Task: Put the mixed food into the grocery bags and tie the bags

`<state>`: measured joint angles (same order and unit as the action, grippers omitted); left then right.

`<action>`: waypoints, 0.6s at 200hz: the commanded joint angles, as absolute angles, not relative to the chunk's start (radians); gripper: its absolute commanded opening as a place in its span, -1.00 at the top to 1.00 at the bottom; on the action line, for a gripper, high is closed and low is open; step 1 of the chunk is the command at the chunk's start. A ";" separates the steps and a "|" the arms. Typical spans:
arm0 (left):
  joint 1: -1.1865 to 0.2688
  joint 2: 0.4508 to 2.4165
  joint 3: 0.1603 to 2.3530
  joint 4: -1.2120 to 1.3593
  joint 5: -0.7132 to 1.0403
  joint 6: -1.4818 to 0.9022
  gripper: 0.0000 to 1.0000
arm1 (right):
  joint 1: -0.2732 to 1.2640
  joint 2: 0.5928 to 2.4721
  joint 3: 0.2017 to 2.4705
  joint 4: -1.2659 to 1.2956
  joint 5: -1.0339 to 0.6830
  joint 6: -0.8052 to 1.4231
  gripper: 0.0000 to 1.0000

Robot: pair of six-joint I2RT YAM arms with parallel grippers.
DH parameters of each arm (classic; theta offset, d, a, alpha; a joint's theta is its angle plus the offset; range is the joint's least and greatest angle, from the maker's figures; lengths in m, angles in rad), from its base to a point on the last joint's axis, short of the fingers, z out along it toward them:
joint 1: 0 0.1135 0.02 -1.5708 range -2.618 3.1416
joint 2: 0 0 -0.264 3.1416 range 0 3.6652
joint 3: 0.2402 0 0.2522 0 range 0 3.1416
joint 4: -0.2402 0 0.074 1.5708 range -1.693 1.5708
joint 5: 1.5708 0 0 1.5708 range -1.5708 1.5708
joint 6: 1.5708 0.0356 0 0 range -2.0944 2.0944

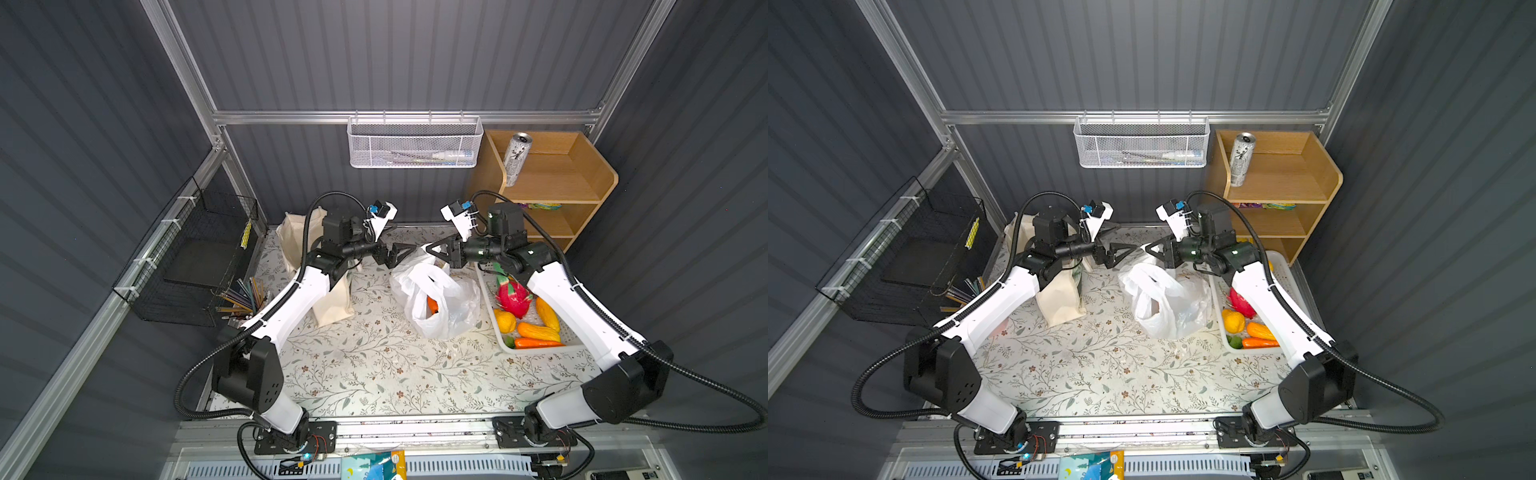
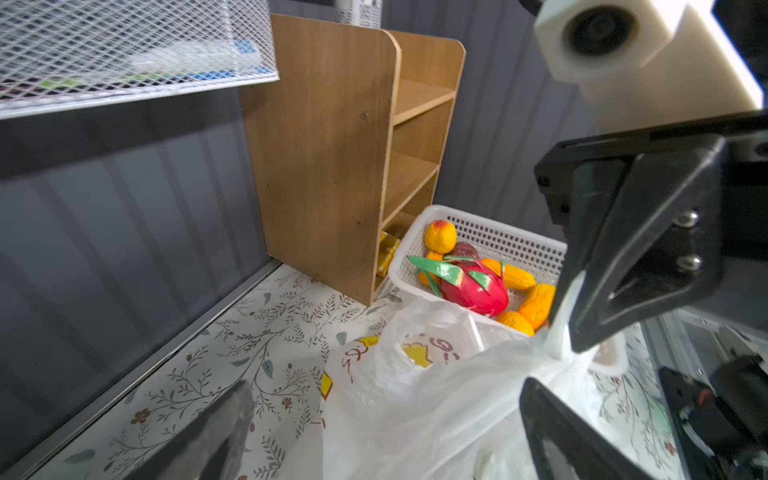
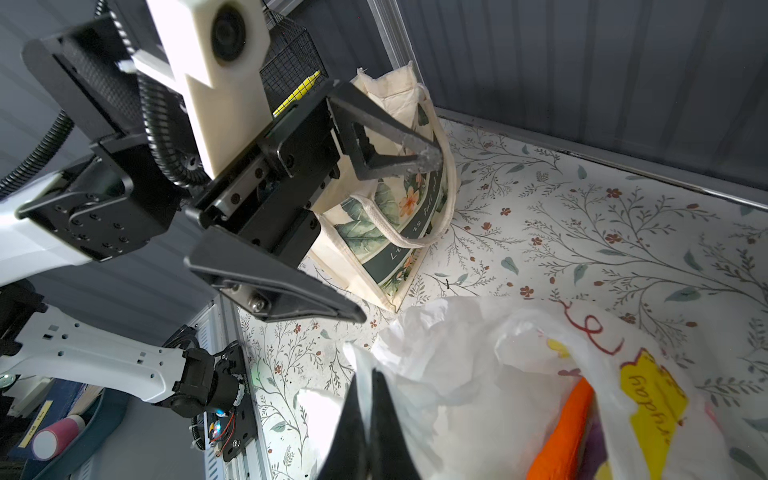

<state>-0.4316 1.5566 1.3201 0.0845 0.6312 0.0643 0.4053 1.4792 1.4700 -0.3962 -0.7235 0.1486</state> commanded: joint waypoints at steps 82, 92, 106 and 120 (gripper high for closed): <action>-0.410 1.522 1.441 0.037 0.762 -0.003 -1.00 | 0.387 1.487 1.494 -0.414 -0.727 0.151 1.00; -0.410 1.532 1.477 -0.017 0.797 0.062 -1.00 | 0.387 1.487 1.494 -0.410 -0.726 0.153 1.00; -0.410 1.522 1.452 0.014 0.832 0.081 -1.00 | 0.386 1.490 1.495 -0.403 -0.723 0.159 1.00; -0.408 1.547 1.521 -0.144 0.901 0.160 -1.00 | 0.386 1.490 1.494 -0.403 -0.722 0.159 1.00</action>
<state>-0.4156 1.5253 1.4391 0.0727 0.7536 0.0452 0.3893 1.4803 1.4704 -0.3981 -0.7223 0.1532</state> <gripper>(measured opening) 0.998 0.049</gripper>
